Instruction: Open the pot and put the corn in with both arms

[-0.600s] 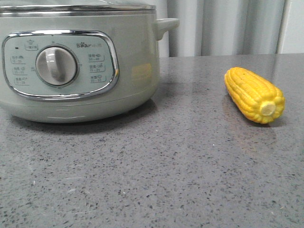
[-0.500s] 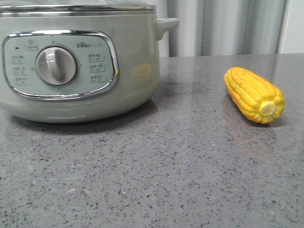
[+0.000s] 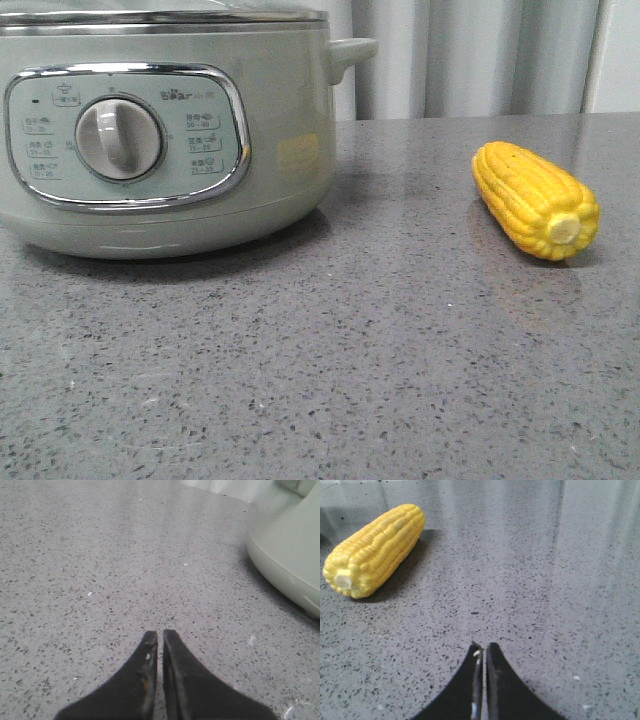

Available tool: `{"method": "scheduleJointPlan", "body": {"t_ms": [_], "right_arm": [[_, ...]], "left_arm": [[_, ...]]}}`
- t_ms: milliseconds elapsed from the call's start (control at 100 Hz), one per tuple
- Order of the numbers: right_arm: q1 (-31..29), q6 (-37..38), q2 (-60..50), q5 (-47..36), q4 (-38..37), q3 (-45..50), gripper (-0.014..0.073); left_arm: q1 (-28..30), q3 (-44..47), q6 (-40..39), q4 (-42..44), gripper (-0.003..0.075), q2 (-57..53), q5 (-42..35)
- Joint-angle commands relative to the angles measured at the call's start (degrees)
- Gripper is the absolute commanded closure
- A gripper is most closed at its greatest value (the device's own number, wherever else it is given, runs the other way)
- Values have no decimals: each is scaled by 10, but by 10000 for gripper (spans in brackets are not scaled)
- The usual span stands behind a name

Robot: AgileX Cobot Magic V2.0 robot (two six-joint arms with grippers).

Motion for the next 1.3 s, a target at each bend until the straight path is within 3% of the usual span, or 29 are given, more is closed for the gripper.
{"method": "scheduleJointPlan", "body": {"t_ms": [0, 190, 340, 410, 490, 660, 810, 920, 1090, 1290], "right_arm": [[-3, -1, -9, -11, 0, 16, 673], [-3, -1, -9, -22, 0, 16, 673], [-3, -1, -9, -77, 0, 16, 673], [-3, -1, -9, -137, 44, 16, 673], [-3, -1, -9, -217, 141, 16, 673], [-3, -1, -9, -294, 302, 15, 673], [-2, 4, -9, -277, 370, 4, 673], [-2, 4, -9, -237, 388, -32, 673], [-2, -6, 1, -147, 368, -102, 673], [-2, -144, 42, -81, 338, -181, 673]], "left_arm": [[0, 15, 0, -8, 738, -19, -10], [0, 15, 0, -8, 739, -19, -10], [0, 15, -3, 52, 738, -19, -36], [0, 15, -7, -40, 738, -19, -65], [0, 15, -7, -214, 738, -19, -81], [0, 15, -7, -308, 738, -19, -106], [0, 14, -7, -441, 738, -19, -153], [0, -4, 24, -423, 739, -19, -151], [0, -76, 152, -344, 739, -9, -101], [0, -146, 236, -309, 738, 36, -63]]}}
